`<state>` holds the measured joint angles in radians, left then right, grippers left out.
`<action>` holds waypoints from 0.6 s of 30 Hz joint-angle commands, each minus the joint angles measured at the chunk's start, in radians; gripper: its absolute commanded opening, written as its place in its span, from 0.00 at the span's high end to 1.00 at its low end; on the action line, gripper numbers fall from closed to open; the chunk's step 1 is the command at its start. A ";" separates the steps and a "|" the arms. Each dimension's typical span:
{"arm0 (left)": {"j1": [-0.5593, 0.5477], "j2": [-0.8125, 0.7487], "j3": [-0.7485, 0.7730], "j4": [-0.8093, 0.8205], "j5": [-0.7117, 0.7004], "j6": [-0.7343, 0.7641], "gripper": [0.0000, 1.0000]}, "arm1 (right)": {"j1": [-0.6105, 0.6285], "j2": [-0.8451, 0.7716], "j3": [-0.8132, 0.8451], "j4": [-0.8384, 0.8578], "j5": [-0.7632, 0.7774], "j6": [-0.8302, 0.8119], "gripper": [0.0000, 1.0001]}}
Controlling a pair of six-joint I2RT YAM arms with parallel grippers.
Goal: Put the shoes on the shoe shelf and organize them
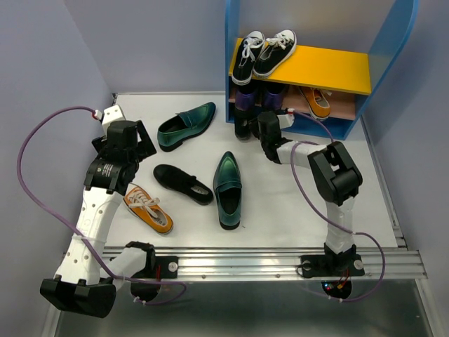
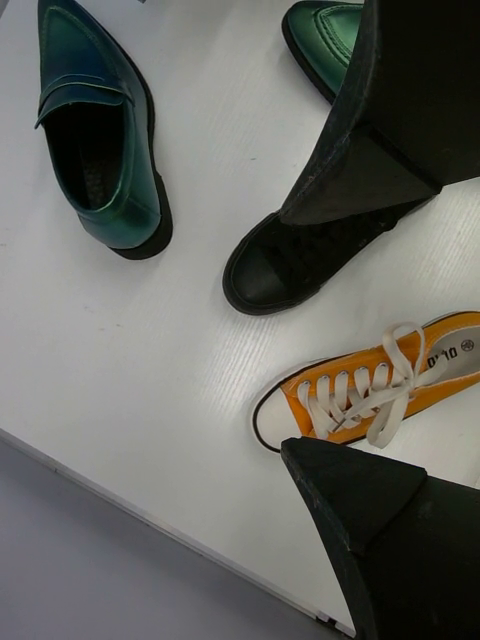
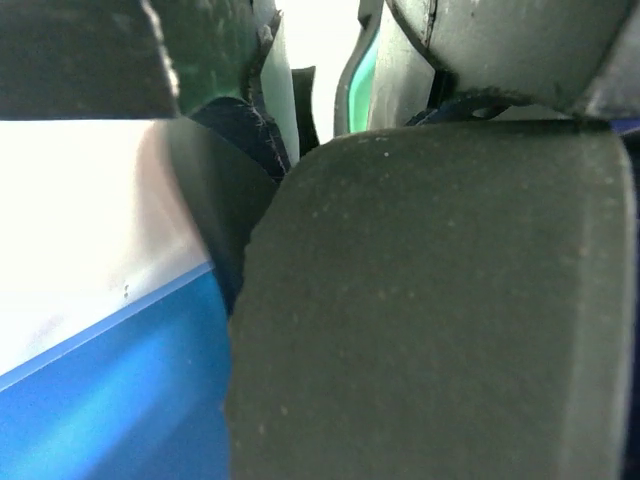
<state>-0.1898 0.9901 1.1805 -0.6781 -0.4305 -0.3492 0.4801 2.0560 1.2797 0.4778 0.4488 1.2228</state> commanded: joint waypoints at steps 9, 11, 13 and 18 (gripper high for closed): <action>-0.003 0.030 -0.002 0.060 0.081 -0.010 0.01 | 0.008 -0.172 -0.080 0.016 -0.068 -0.201 0.60; -0.003 0.036 -0.008 0.072 0.096 -0.011 0.01 | 0.008 -0.210 -0.094 0.004 -0.091 -0.242 0.59; -0.003 0.039 -0.013 0.083 0.101 -0.011 0.01 | 0.008 -0.237 -0.106 -0.016 -0.111 -0.264 0.54; -0.003 0.044 -0.021 0.094 0.099 -0.010 0.01 | 0.017 -0.295 -0.118 -0.097 -0.260 -0.339 0.53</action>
<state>-0.1898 1.0405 1.1690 -0.6262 -0.3336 -0.3569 0.4808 1.8256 1.1690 0.4225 0.2996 0.9680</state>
